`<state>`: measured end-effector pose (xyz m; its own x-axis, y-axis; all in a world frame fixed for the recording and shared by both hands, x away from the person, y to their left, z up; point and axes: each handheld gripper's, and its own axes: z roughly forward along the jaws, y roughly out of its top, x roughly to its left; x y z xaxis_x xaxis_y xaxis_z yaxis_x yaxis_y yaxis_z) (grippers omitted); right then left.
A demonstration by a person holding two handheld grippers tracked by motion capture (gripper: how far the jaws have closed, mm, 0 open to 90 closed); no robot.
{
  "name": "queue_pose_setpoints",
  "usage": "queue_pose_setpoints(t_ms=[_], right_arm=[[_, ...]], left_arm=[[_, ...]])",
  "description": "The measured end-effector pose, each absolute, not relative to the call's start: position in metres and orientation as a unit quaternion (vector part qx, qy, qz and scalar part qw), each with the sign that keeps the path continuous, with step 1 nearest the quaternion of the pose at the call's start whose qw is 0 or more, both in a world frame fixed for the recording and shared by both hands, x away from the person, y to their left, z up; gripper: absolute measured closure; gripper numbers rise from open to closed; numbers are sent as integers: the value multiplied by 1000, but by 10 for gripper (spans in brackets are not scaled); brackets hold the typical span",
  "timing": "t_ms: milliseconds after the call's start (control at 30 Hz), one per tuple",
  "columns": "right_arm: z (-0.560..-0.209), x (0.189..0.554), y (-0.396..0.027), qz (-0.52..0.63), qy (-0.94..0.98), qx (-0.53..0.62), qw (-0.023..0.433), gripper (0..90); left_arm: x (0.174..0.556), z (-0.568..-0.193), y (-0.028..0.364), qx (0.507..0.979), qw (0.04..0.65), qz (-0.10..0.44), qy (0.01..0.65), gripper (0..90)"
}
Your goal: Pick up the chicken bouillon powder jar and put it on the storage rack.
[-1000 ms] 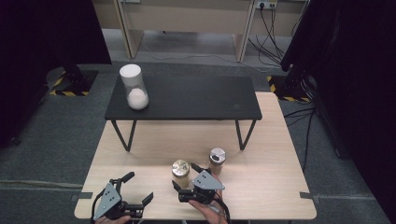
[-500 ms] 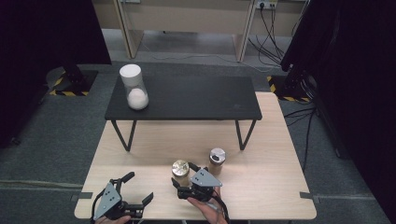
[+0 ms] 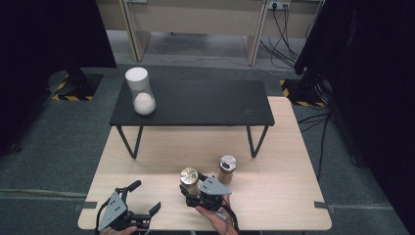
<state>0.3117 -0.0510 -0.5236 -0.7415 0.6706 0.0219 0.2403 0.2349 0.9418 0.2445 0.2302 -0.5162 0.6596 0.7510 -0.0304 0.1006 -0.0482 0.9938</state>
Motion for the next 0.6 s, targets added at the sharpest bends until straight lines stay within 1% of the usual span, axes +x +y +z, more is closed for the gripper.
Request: queue_pose_setpoints(t_ms=[600], right_arm=[[-507, 310, -53, 550, 756, 290, 204, 306]], left_arm=[[245, -516, 230, 673, 614, 265, 316, 5]])
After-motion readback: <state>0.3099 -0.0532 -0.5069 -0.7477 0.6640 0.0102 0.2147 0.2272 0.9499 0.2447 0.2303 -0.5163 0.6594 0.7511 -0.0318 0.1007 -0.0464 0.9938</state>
